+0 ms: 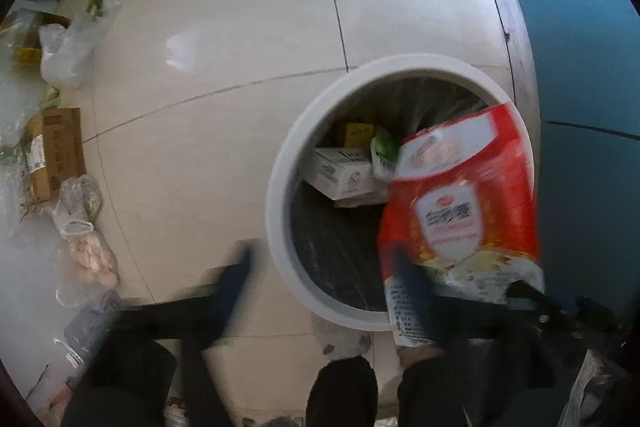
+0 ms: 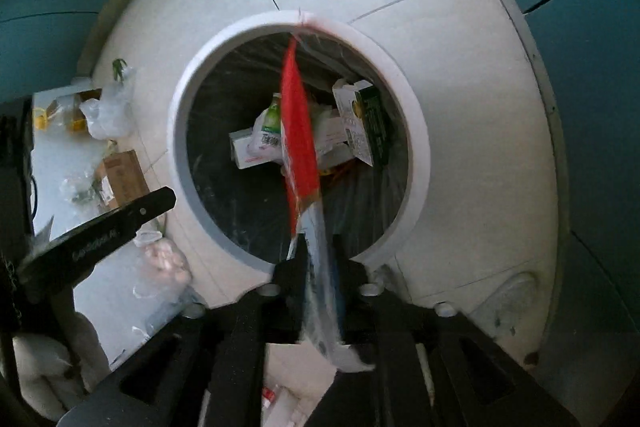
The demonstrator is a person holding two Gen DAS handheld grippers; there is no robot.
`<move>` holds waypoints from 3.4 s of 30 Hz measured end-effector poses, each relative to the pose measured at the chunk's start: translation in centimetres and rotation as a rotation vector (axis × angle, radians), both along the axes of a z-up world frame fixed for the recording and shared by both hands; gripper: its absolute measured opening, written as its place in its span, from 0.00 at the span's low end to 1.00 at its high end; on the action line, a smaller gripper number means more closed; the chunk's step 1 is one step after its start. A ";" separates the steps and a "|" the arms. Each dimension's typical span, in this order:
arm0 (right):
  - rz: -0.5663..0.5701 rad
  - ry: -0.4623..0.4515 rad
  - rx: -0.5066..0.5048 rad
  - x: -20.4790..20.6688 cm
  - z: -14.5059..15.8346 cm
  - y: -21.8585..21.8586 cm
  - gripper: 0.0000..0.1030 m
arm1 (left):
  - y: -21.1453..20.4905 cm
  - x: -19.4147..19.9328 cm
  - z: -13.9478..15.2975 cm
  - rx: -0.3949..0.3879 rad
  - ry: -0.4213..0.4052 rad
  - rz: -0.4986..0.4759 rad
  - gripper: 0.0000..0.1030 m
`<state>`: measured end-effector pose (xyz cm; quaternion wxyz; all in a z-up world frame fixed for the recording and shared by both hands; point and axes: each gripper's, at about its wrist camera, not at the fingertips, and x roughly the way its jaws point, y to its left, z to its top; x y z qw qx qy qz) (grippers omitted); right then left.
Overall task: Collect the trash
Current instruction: 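Open the left tool over the bin while the right tool releases the sugar bag, then move both tools away from the bin back to the counter, then grasp the green pepper with the left tool while the right tool grasps a white packet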
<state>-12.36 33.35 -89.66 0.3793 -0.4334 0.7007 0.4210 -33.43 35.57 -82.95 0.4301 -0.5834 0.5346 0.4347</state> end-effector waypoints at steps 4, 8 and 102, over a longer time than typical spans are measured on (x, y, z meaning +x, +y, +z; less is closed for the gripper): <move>-0.009 -0.028 0.041 -0.1 1.0 0.8 0.72 | -0.3 0.2 2.0 0.024 0.023 -0.011 0.96; -0.007 -0.039 0.080 0.7 3.9 0.8 0.85 | -1.0 0.4 4.6 0.074 0.047 -0.013 0.96; -0.952 -0.632 0.435 61.7 56.9 -43.5 0.05 | -24.3 72.0 52.9 0.536 -0.189 -0.997 0.16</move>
